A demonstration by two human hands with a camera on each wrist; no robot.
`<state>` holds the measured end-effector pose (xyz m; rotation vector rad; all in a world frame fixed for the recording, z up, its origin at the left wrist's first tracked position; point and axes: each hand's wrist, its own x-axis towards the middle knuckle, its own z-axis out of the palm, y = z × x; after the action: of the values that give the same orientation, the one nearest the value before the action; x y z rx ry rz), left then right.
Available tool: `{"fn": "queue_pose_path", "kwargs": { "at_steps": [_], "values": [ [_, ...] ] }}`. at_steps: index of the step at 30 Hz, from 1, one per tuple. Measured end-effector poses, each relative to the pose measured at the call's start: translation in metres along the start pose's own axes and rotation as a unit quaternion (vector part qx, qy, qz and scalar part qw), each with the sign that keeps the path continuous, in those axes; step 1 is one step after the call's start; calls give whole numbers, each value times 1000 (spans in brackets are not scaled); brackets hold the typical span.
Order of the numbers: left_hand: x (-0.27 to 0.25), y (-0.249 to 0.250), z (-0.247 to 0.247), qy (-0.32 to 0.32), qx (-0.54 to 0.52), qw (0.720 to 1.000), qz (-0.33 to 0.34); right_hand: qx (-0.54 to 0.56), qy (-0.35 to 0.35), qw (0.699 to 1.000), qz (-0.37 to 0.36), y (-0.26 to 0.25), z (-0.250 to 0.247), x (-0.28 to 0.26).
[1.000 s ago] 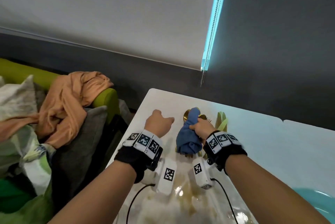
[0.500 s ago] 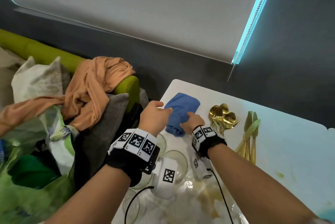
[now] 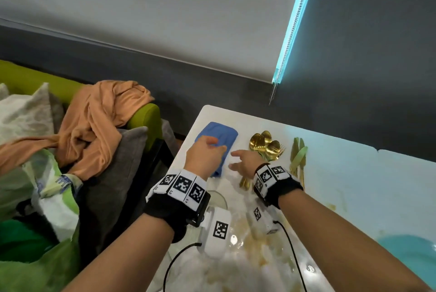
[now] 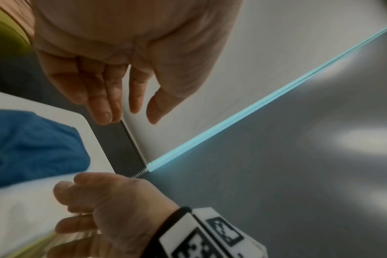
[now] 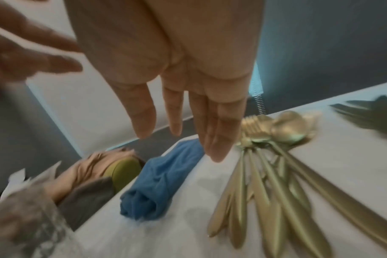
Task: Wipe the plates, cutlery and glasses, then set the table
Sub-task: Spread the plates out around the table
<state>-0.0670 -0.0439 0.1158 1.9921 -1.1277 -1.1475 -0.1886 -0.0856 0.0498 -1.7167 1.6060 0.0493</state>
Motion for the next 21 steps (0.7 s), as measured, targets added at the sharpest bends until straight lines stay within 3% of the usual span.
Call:
{"fn": "queue_pose_path", "kwargs": {
  "at_steps": [5, 11, 15, 21],
  "values": [
    [-32, 15, 45, -94, 22, 994, 45, 162, 27, 983, 78, 61, -14, -66],
    [-78, 24, 113, -231, 129, 959, 105, 298, 103, 923, 221, 169, -18, -171],
    [-108, 21, 156, -326, 209, 912, 135, 304, 170, 883, 316, 246, -16, -233],
    [-138, 4, 213, -373, 287, 876, 105, 199, 262, 835, 442, 330, -8, -296]
  ]
}}
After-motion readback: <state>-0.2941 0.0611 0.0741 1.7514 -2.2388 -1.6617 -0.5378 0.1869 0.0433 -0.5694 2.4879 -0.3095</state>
